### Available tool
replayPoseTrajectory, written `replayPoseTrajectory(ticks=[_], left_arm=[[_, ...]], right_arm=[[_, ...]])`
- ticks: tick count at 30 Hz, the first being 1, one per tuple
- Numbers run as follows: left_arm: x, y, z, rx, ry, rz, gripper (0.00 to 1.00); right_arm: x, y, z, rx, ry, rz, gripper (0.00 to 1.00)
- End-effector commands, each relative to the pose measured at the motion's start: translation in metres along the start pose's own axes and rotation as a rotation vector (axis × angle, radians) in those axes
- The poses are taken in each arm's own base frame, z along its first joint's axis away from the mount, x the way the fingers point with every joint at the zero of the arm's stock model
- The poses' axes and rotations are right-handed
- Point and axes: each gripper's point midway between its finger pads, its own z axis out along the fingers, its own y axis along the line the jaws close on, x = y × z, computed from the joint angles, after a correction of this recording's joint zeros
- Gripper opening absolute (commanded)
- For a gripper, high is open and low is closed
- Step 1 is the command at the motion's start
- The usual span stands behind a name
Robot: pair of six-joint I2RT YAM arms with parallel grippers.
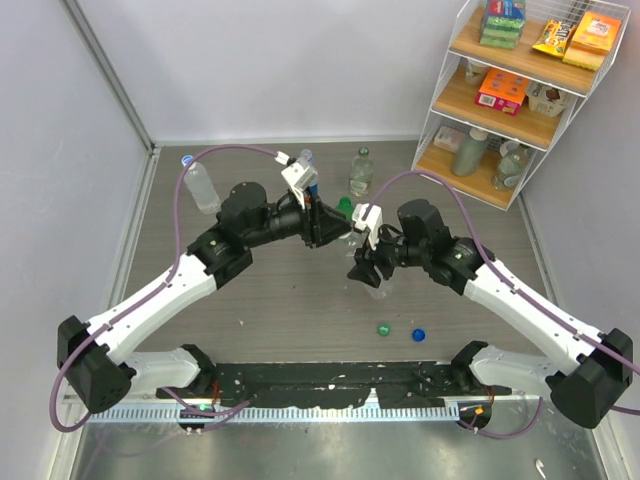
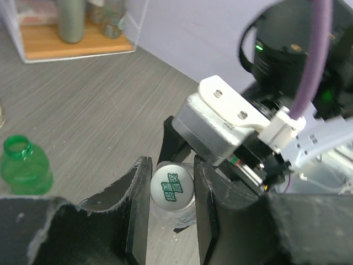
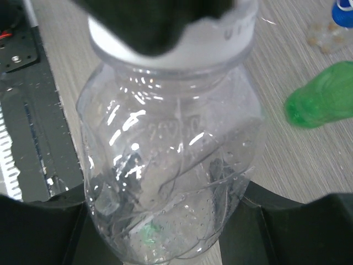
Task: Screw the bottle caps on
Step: Screw the bottle cap onto the plastic bottle.
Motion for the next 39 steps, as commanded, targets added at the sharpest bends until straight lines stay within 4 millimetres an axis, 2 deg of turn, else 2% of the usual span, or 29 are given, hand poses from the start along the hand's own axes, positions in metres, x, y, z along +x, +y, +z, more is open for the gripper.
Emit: replayPoseTrajectory(ticks=[1,6,9,14,17,20,23,25,28,29,30,35,39], left_arm=[[0.032,-0.068,-0.018,0.444,0.120,0.241,0.00],[0.042,-0.095,-0.039,0.653,0.161,0.307,0.00],[0.048,-0.098,-0.044,0.690,0.183,0.324,0.00],[0.060,-0.107,-0.060,0.819,0.222,0.391,0.00],[0.062,-0.106,-0.062,0.822,0.225,0.412,0.00],[0.055,-0.105,-0.058,0.786,0.218,0.412,0.00],[0.045,-0.102,-0.050,0.722,0.195,0.399,0.06],[0.034,-0.099,-0.043,0.671,0.158,0.377,0.29],[0.017,-0.099,-0.036,0.602,0.083,0.310,0.71],[0.011,-0.099,-0.035,0.579,0.054,0.302,0.92],[0.004,-0.097,-0.034,0.553,0.023,0.298,0.99],[-0.022,-0.086,-0.036,0.394,-0.094,0.236,1.00],[-0.038,-0.065,-0.042,0.217,-0.185,0.171,1.00]], right_arm=[[-0.059,0.040,-0.013,-0.225,-0.235,-0.213,0.01],[-0.070,0.062,-0.022,-0.353,-0.292,-0.289,0.01],[-0.075,0.073,-0.027,-0.431,-0.320,-0.327,0.01],[-0.082,0.081,-0.031,-0.489,-0.345,-0.376,0.01],[-0.082,0.082,-0.032,-0.498,-0.342,-0.382,0.01],[-0.082,0.081,-0.032,-0.491,-0.338,-0.372,0.01],[-0.080,0.074,-0.028,-0.446,-0.320,-0.346,0.01],[-0.079,0.067,-0.024,-0.406,-0.303,-0.318,0.01],[-0.074,0.057,-0.018,-0.341,-0.280,-0.257,0.01],[-0.070,0.055,-0.017,-0.331,-0.268,-0.245,0.01],[-0.066,0.052,-0.016,-0.310,-0.253,-0.229,0.01],[-0.057,0.045,-0.016,-0.250,-0.222,-0.187,0.01],[-0.049,0.026,-0.013,-0.123,-0.194,-0.129,0.01]])
